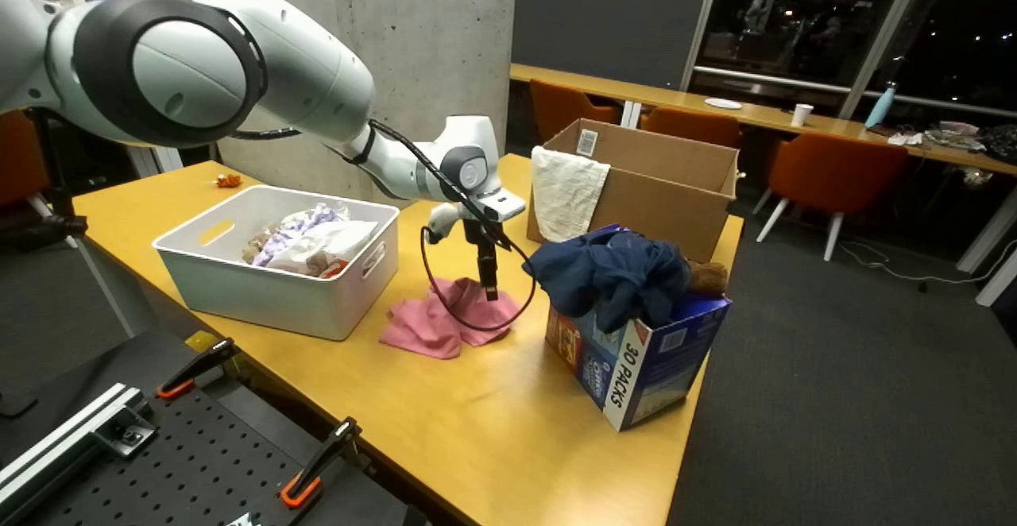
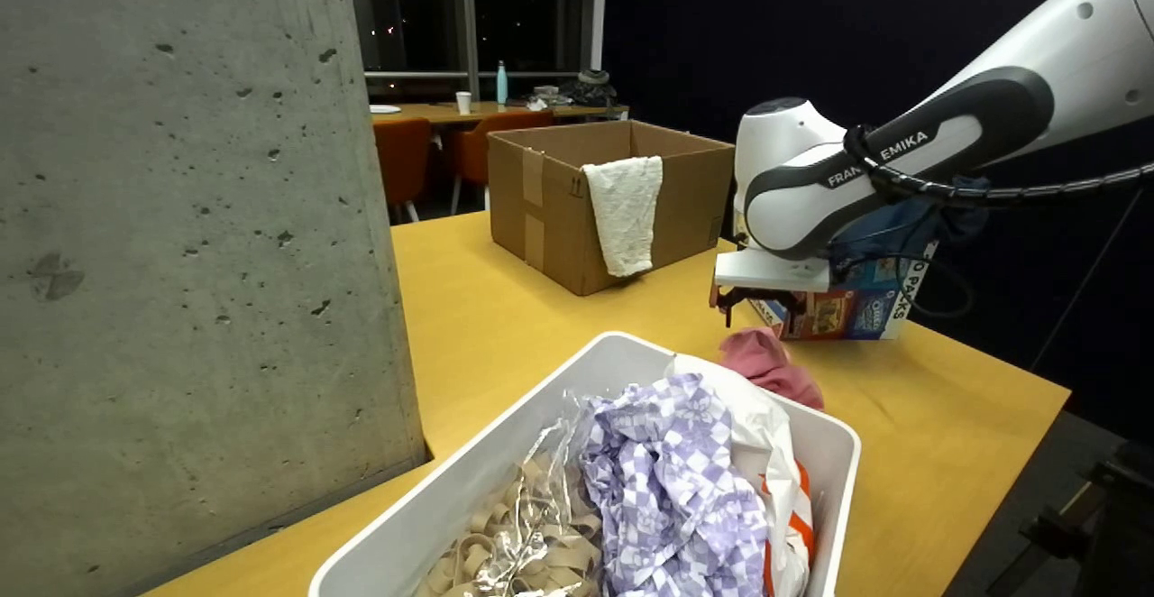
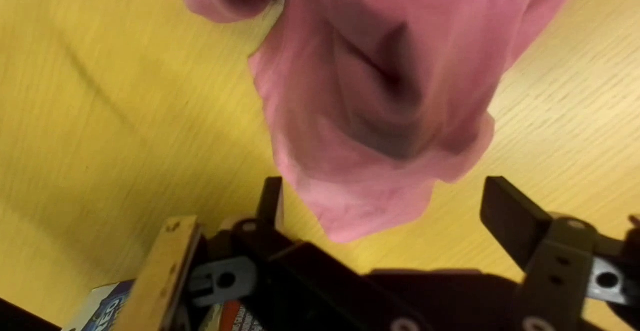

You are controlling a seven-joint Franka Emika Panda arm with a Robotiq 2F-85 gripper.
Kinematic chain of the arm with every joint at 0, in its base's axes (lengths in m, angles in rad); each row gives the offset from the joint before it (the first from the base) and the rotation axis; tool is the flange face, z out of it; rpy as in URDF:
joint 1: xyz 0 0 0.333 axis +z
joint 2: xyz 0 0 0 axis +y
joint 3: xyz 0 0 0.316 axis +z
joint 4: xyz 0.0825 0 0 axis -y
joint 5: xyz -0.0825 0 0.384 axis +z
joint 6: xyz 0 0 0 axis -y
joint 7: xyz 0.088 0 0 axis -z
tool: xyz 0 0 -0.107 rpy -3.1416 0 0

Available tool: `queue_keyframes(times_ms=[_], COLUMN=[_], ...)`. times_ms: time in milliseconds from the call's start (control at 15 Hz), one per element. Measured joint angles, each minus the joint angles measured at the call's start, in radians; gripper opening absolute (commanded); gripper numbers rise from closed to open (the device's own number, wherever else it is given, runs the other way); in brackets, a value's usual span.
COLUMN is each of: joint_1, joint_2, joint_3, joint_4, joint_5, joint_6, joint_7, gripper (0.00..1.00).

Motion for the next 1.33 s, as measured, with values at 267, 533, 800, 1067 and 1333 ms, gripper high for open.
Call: queue_keyframes(times_ms=[267, 533, 800, 1067, 1333], joint_1=[-0.006, -0.010, -0.010, -0.010, -0.011], joint_2=[0.019, 0.036, 0.064, 0.090, 0.093], joint_3=[0.000, 0.003, 0.017, 0.023, 0.024], joint_4=[-0.005, 0.006, 0.034, 0.060, 0.069], joint_5=[0.002, 0.003, 0.006, 0.007, 0.009], joint_6=[0.027, 0.035, 0.035, 0.035, 0.035], joint_7=[0.000, -0.010, -0.025, -0.037, -0.048], gripper=[1.00, 1.00, 0.98, 0.62, 0.57])
